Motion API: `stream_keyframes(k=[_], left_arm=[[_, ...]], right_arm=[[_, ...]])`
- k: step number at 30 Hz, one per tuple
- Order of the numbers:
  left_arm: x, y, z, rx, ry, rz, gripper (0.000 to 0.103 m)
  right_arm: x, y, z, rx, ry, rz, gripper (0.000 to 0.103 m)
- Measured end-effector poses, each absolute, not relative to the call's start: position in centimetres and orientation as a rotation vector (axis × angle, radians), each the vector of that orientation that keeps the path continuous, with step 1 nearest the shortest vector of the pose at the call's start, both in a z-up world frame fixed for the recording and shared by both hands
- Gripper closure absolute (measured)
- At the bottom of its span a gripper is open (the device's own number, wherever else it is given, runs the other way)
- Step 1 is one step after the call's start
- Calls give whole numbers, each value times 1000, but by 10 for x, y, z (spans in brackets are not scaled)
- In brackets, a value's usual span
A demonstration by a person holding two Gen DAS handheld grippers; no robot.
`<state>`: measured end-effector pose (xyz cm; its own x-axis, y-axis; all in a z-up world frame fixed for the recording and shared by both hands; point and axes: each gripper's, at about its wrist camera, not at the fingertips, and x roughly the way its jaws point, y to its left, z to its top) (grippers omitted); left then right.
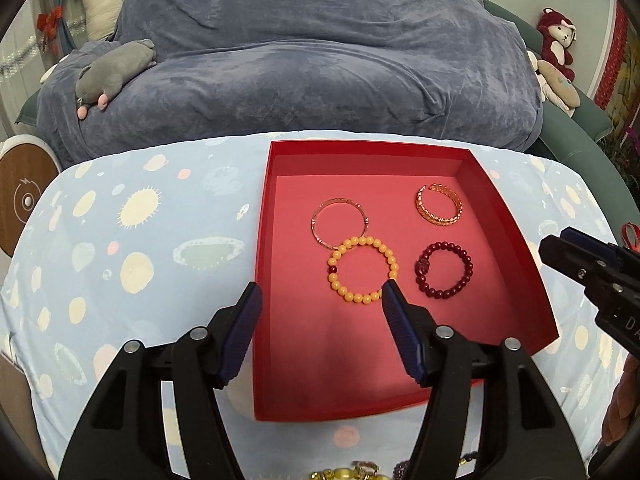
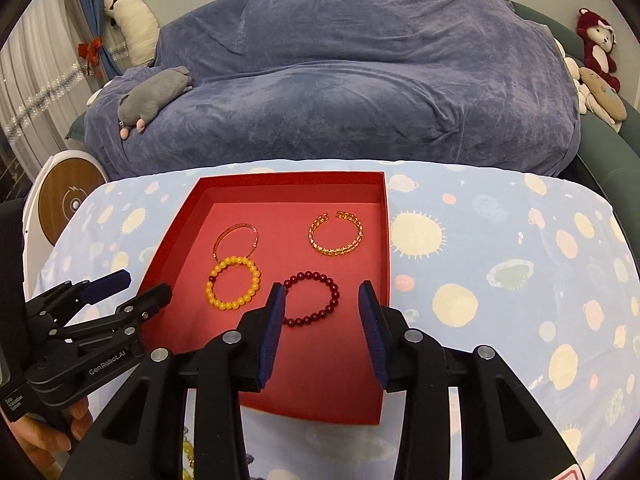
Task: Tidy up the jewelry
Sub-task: 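Lower both bead bracelets into the red box and open both tools, then grasp the black bead bracelet with gold beads using the right tool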
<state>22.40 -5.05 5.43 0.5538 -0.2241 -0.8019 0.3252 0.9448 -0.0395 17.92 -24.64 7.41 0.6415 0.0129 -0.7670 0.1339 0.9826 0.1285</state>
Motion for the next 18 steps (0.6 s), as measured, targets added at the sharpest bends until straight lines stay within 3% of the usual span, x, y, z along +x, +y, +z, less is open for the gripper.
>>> stream_keyframes(k=[9, 18], left_arm=[[162, -17, 51, 132, 946, -280, 44], [94, 6, 21, 115, 1016, -263, 44]], right_arm=[[109, -227, 78, 178, 883, -46, 64], [40, -195, 45, 182, 967, -18, 64]])
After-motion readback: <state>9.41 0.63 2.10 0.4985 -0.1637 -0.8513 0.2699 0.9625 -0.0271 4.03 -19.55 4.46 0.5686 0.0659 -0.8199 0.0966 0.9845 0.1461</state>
